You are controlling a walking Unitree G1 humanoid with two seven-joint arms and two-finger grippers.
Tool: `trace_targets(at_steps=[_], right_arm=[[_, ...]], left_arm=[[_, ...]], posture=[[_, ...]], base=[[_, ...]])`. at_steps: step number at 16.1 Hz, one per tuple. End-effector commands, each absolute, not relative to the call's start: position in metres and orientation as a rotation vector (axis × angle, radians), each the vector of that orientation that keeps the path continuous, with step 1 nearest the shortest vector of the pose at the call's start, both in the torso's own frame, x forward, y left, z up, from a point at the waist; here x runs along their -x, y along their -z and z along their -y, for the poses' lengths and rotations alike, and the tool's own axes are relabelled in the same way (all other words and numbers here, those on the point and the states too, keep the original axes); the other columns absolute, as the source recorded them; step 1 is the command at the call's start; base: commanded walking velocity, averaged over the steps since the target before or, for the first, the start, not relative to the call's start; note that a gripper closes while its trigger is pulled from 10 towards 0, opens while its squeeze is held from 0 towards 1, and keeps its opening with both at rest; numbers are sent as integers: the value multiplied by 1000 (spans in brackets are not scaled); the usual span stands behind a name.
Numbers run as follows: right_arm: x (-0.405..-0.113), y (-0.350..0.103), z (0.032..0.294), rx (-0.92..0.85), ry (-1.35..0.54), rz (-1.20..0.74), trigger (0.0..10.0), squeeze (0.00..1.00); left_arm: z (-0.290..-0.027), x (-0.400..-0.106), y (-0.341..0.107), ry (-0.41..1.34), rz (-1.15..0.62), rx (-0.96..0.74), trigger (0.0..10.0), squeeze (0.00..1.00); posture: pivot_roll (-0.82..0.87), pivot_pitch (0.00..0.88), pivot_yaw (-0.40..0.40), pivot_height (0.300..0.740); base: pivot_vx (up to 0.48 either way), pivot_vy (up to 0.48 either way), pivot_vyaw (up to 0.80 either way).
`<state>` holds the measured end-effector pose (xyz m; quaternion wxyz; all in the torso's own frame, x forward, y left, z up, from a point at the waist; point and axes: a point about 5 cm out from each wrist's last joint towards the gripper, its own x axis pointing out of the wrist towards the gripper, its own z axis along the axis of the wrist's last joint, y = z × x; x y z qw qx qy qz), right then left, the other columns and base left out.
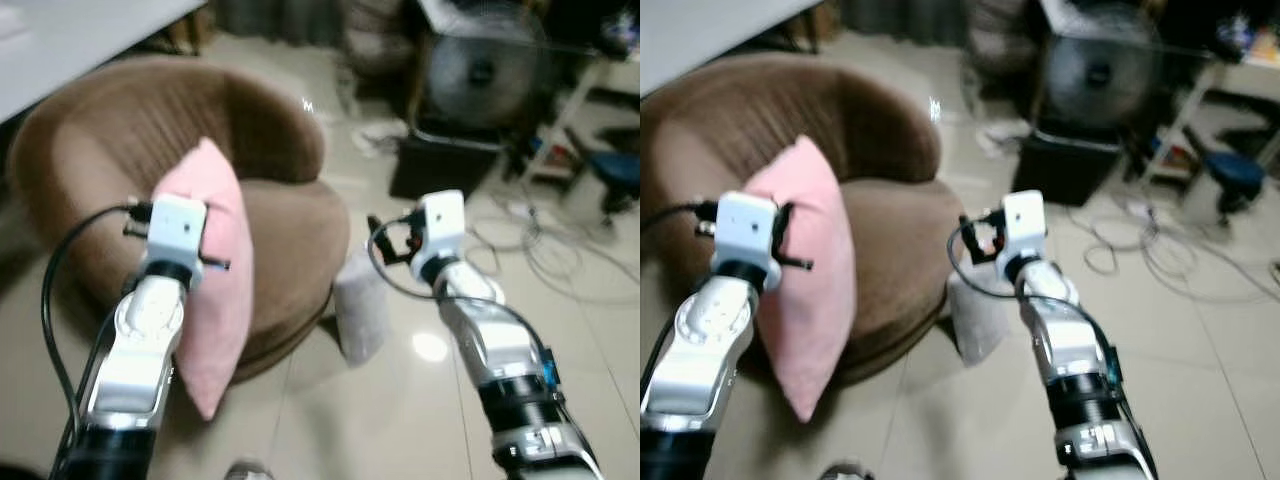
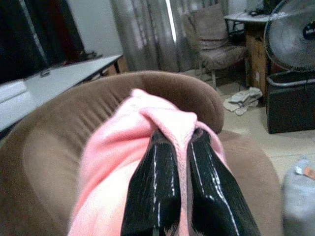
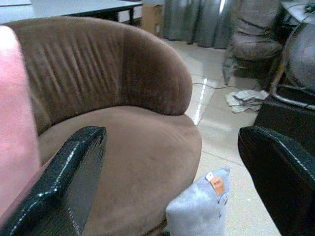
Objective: Move the pillow to the sofa from floor
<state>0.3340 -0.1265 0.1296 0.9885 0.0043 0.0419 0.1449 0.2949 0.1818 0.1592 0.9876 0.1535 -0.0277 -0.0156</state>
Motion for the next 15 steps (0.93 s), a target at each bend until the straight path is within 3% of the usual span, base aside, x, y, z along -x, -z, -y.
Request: trace_targets(at_steps=[1, 6, 8, 10, 15], right_arm=[[-335, -127, 137, -29, -240, -92, 10000, 0], [-333, -120, 136, -29, -215, -110, 10000, 0], [-331, -118, 140, -34, -178, -106, 10000, 0], [-328, -116, 147, -35, -148, -105, 10000, 0], [-329, -118, 149, -23, -128, -91, 10000, 0]], left_arm=[[-172, -296, -168, 77, 88, -325, 10000, 0], [-176, -298, -168, 84, 92, -343, 10000, 0], [-175, -303, -171, 125, 107, -317, 10000, 0], [-176, -307, -172, 121, 109, -308, 10000, 0], [-174, -312, -173, 146, 117, -295, 10000, 0]], posture=[[207, 0, -52, 740], [208, 0, -49, 740], [161, 0, 25, 740], [161, 0, 25, 740], [137, 0, 52, 740]], base=[[0, 465, 0], [0, 0, 0], [0, 0, 0], [0, 0, 0], [330, 0, 0]])
